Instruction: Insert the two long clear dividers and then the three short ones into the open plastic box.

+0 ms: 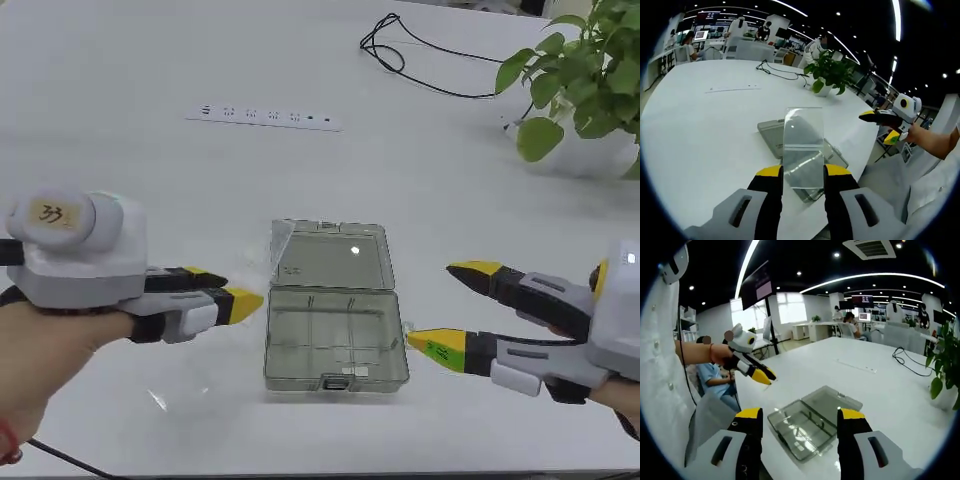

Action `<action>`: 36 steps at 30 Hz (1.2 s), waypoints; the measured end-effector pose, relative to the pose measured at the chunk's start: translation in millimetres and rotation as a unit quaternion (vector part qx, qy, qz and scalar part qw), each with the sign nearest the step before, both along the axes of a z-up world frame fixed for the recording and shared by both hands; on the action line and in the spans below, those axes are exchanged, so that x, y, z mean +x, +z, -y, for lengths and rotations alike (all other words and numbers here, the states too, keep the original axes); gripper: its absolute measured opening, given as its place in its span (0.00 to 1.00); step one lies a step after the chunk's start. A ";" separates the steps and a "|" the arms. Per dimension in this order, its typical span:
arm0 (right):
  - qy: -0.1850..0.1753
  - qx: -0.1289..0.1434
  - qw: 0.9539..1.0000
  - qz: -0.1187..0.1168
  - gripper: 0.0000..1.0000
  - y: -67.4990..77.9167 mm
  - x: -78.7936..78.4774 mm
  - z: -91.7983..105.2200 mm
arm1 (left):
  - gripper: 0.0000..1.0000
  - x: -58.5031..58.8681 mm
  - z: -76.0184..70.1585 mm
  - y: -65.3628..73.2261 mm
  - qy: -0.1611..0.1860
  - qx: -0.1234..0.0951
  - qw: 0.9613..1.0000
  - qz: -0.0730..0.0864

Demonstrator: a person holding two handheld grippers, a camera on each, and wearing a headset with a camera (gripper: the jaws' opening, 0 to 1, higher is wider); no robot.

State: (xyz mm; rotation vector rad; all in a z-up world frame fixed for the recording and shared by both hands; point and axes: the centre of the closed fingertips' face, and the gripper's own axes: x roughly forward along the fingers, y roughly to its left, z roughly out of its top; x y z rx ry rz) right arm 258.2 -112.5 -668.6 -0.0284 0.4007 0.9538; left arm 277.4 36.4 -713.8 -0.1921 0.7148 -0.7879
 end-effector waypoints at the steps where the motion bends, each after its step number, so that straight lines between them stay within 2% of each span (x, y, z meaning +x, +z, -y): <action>1: -0.004 0.008 1.000 0.000 0.60 3.0 1.3 -2.1 | 0.30 -0.2 2.7 2.5 0.000 -0.004 1.000 0.001; 7: -0.017 0.026 1.000 -0.005 0.53 12.8 6.5 -18.1 | 0.30 -4.0 21.8 16.1 -0.009 -0.023 1.000 0.018; 15: -0.038 0.053 0.998 -0.022 0.35 22.0 7.5 -45.9 | 0.30 -9.4 41.7 26.9 -0.016 -0.041 0.999 0.029; 18: -0.041 0.062 0.997 -0.025 0.30 22.2 7.9 -53.4 | 0.30 -10.5 47.3 28.5 -0.023 -0.042 0.998 0.034; 22: -0.056 0.066 0.995 -0.043 0.27 16.9 7.1 -59.9 | 0.30 -11.0 52.3 31.0 -0.027 -0.044 0.998 0.040; 28: -0.090 0.081 0.990 -0.072 0.22 11.9 8.8 -61.9 | 0.30 -14.0 58.9 31.3 -0.036 -0.039 0.997 0.050; 30: -0.092 0.087 0.989 -0.075 0.18 12.9 9.2 -62.6 | 0.30 -14.2 60.1 31.9 -0.037 -0.039 0.997 0.052; 36: -0.101 0.090 0.987 -0.087 0.16 11.3 11.6 -65.0 | 0.30 -15.0 63.6 34.8 -0.047 -0.032 0.996 0.066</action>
